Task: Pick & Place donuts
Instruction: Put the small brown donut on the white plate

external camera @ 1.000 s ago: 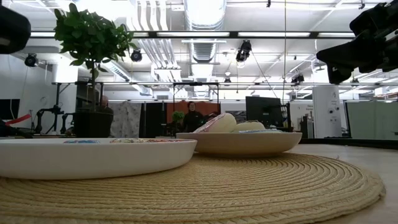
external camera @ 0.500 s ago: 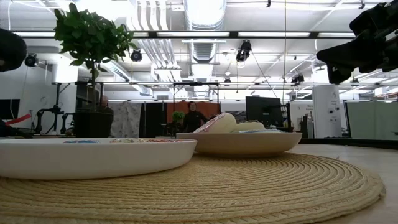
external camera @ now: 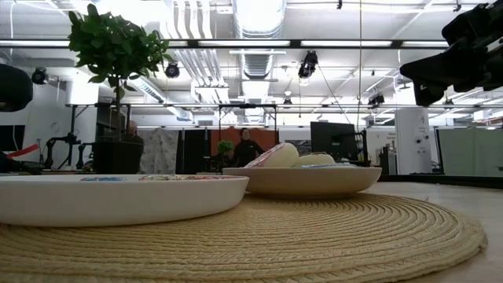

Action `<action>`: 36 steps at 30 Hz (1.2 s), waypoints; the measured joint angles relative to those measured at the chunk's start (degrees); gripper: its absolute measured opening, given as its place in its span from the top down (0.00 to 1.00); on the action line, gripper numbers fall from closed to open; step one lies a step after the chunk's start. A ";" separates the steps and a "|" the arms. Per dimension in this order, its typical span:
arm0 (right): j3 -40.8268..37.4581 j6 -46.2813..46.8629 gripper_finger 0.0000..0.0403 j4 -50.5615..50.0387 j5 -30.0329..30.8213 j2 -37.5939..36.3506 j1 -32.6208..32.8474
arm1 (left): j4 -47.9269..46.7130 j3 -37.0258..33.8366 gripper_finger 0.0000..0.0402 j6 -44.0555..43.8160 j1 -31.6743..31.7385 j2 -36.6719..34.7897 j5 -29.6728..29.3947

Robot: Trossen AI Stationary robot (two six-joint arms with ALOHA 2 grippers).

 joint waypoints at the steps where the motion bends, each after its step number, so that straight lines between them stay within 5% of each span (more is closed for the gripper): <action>1: 0.00 0.04 0.98 0.01 0.02 0.00 0.01 | 0.04 0.00 0.37 -0.12 0.00 0.16 0.00; 36: 0.00 0.26 0.98 0.01 0.00 0.00 -0.01 | 0.08 0.67 0.48 -1.63 0.09 1.89 -0.11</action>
